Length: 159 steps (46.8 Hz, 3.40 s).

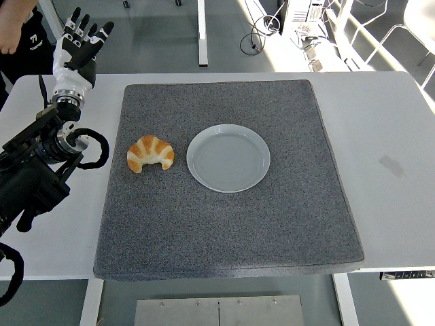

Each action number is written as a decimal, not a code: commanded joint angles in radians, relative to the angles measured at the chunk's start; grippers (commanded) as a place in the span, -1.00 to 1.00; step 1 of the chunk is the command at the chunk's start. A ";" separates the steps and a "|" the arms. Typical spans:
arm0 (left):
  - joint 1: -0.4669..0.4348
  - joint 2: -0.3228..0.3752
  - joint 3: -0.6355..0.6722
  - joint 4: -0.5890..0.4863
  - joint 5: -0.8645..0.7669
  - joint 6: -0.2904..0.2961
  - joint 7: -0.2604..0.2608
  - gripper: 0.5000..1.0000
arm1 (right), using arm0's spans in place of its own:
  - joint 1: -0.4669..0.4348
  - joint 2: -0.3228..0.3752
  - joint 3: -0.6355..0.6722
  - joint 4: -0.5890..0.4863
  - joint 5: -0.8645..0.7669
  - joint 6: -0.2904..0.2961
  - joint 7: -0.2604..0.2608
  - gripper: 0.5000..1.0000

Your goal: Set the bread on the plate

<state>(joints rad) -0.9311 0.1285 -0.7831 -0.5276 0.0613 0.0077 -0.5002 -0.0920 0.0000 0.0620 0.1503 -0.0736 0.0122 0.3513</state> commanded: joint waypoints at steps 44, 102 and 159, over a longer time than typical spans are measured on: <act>-0.008 0.011 0.024 0.000 0.006 0.000 -0.001 0.89 | 0.000 0.000 0.001 0.000 0.000 0.000 0.000 1.00; -0.264 0.269 0.622 -0.272 0.086 0.064 0.204 0.74 | 0.000 0.000 0.001 0.000 0.000 0.000 0.000 1.00; -0.436 0.462 1.130 -0.712 0.617 0.224 0.448 0.72 | 0.000 0.000 -0.001 0.000 0.000 0.000 0.000 1.00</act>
<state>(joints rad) -1.3681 0.5905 0.3444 -1.2376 0.6716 0.2325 -0.0654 -0.0920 0.0000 0.0618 0.1503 -0.0736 0.0123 0.3513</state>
